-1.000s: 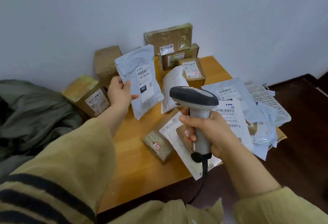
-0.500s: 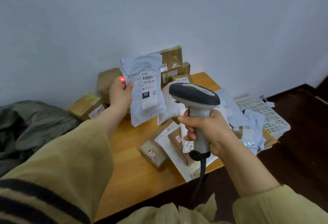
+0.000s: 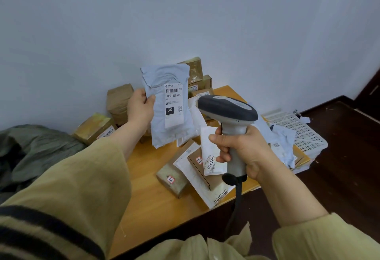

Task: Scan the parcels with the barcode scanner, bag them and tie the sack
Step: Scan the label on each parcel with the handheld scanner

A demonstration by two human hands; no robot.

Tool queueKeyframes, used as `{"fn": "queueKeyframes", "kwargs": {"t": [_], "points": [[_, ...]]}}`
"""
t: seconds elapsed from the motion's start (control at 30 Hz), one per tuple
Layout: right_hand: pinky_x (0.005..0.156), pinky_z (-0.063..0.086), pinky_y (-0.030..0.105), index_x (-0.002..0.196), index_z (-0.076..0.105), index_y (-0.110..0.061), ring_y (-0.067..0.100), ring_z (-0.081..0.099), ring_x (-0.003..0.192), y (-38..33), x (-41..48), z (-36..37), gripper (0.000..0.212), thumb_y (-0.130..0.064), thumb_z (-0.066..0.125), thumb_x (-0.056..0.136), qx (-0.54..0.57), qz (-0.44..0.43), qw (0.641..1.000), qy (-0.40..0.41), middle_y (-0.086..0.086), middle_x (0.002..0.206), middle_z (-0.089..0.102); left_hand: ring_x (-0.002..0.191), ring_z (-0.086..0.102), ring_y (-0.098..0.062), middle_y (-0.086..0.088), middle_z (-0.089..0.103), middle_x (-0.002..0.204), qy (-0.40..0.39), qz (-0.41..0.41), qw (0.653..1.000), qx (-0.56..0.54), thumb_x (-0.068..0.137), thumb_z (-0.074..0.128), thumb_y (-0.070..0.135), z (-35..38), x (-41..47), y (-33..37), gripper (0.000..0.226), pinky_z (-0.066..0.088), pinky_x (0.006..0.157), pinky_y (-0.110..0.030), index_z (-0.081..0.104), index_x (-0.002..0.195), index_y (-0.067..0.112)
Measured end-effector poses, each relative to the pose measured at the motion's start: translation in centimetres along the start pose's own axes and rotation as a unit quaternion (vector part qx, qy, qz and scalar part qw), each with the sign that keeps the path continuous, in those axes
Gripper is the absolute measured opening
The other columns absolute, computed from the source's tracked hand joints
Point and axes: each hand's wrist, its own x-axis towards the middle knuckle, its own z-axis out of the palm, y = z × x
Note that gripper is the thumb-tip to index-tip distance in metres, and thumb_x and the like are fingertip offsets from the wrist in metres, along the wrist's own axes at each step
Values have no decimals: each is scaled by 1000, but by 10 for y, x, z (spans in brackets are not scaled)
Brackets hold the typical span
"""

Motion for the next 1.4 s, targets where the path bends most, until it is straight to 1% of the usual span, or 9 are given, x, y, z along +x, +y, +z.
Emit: {"fn": "queueKeyframes", "kwargs": {"t": [0.2,0.33,0.5,0.57,0.63,0.73,0.87,1.03,1.4], "points": [[51,50,30,80,62,-6,17,40,40,4,2,-12,11,-3,72,78,12,-2,1000,29,6,50,48,96,65,-22,-3,66,102,-37,-53,995,-77,92,57,11,5,-8,10,7,54,86,-41,56,92,18],[50,47,30,81,62,-6,17,40,38,10,5,-33,10,-1,70,79,34,1,994,103,5,49,48,48,51,-8,-9,63,88,-111,-160,966,-171,95,53,7,21,-22,19,8,36,36,-14,59,99,7],[52,48,30,83,61,-5,15,43,36,21,-1,-61,8,1,67,82,65,4,984,166,11,57,49,24,26,-1,-6,41,67,-181,-285,913,-229,98,45,3,62,-47,19,21,17,26,-12,49,78,7],[52,47,30,92,61,-3,14,47,38,25,-3,-70,13,0,68,82,67,13,980,185,17,64,58,28,38,-4,-9,51,76,-197,-295,917,-181,96,51,7,77,-64,17,7,24,29,-13,54,92,2],[54,48,32,99,62,-2,17,47,39,32,-2,-77,23,-2,71,79,61,32,977,203,23,78,67,74,65,-17,-15,56,111,-216,-226,949,-31,88,66,23,91,-78,3,52,49,57,-23,43,131,5],[56,50,34,108,62,-2,18,45,37,47,3,-83,32,-2,73,78,55,74,971,219,22,87,62,145,8,-31,-14,3,157,-304,-47,918,249,77,72,47,104,-103,-10,104,21,114,-46,-1,150,36],[50,49,30,115,58,1,17,44,35,61,12,-80,38,0,71,79,75,119,967,215,17,81,57,145,-10,-32,-10,-13,157,-350,-2,868,353,81,63,55,117,-115,-26,89,8,116,-48,4,146,49],[55,50,33,106,64,-5,18,44,39,51,13,-69,31,-2,74,77,52,105,974,193,20,89,63,145,0,-31,-8,-3,157,-306,-19,905,296,83,62,52,110,-107,-36,83,11,115,-46,13,148,41],[55,46,30,100,61,-2,16,47,39,29,57,31,20,-3,68,81,116,161,980,12,26,85,68,130,32,-38,-19,26,145,-59,-291,933,201,85,65,33,42,-7,-99,71,35,106,-42,31,141,8]]}}
